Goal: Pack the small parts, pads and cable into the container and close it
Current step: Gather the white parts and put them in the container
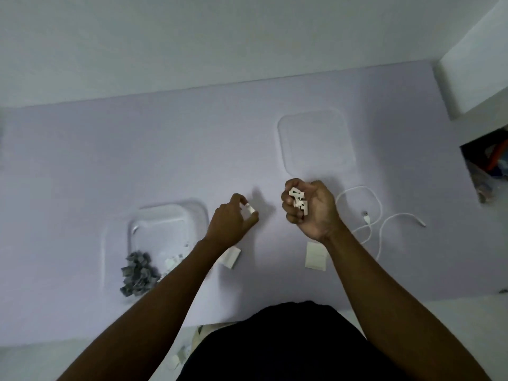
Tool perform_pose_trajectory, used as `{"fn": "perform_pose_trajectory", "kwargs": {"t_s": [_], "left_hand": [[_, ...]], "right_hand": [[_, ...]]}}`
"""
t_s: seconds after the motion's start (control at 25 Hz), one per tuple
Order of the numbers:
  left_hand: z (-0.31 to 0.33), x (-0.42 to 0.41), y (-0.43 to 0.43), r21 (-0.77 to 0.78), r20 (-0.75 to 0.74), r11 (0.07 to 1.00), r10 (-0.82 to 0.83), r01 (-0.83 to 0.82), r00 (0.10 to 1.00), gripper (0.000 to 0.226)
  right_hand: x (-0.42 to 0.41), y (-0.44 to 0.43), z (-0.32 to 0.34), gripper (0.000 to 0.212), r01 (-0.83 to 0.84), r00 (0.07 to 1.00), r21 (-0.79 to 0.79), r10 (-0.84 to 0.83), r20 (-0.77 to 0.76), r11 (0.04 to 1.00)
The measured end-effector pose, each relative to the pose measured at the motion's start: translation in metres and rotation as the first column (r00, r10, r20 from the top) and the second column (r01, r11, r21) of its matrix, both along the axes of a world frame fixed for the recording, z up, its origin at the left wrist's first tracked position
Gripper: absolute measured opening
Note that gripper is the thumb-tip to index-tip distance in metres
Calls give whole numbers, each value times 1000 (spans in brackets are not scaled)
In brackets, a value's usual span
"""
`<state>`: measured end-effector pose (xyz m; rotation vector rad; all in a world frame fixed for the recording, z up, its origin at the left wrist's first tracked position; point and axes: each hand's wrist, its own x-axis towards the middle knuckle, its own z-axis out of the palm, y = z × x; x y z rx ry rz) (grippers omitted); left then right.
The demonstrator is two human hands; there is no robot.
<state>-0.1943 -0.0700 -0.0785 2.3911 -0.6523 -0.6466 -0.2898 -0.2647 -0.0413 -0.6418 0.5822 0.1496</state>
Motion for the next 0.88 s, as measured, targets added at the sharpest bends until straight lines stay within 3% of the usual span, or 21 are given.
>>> {"fn": "perform_pose_trajectory", "kwargs": {"t_s": [0.16,0.32,0.56,0.88], "left_hand": [[29,28,85,12,-25,966,260,-259,965,30],[28,40,194,143,-95,875,478,-463,873,35],[2,73,259,416,-15,865,316,-281,949,52],[-18,97,278,455,62,887,58,-80,996,39]], "right_hand": [[61,58,16,39,-118,992,-69,114,-63,991],[103,162,15,37,-305,940,-58,291,-180,950],[109,269,-1,37,-204,907,-43,172,-384,978],[125,320,-7,36,-131,859,-235,-8,-513,963]]}}
